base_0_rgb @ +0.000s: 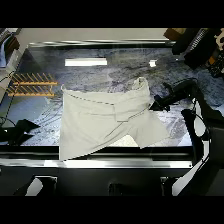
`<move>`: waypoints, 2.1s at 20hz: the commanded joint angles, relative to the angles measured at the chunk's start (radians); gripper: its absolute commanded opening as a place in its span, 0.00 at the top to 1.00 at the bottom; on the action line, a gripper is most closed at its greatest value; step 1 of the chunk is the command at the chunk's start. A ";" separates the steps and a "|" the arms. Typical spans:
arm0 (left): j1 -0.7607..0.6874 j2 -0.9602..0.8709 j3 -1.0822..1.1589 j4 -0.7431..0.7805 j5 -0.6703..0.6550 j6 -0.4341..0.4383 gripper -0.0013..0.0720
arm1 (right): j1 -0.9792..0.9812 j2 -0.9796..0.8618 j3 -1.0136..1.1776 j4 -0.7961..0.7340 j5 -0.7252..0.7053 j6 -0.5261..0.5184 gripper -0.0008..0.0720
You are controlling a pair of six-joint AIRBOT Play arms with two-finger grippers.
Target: Fold the clothes and pants, and hang the long-sleeved shirts on hangers.
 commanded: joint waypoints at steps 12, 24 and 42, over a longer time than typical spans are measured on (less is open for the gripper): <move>-0.088 0.026 -0.330 0.069 -0.071 -0.150 0.02 | 0.005 0.138 0.000 -0.032 -0.045 0.049 0.92; -0.394 -0.096 -0.331 0.000 0.129 -0.307 0.03 | 0.005 0.172 0.000 -0.040 -0.056 0.053 0.92; -0.461 -0.137 0.079 -0.026 0.200 -0.230 0.96 | 0.005 0.477 0.016 0.180 -0.034 0.075 0.92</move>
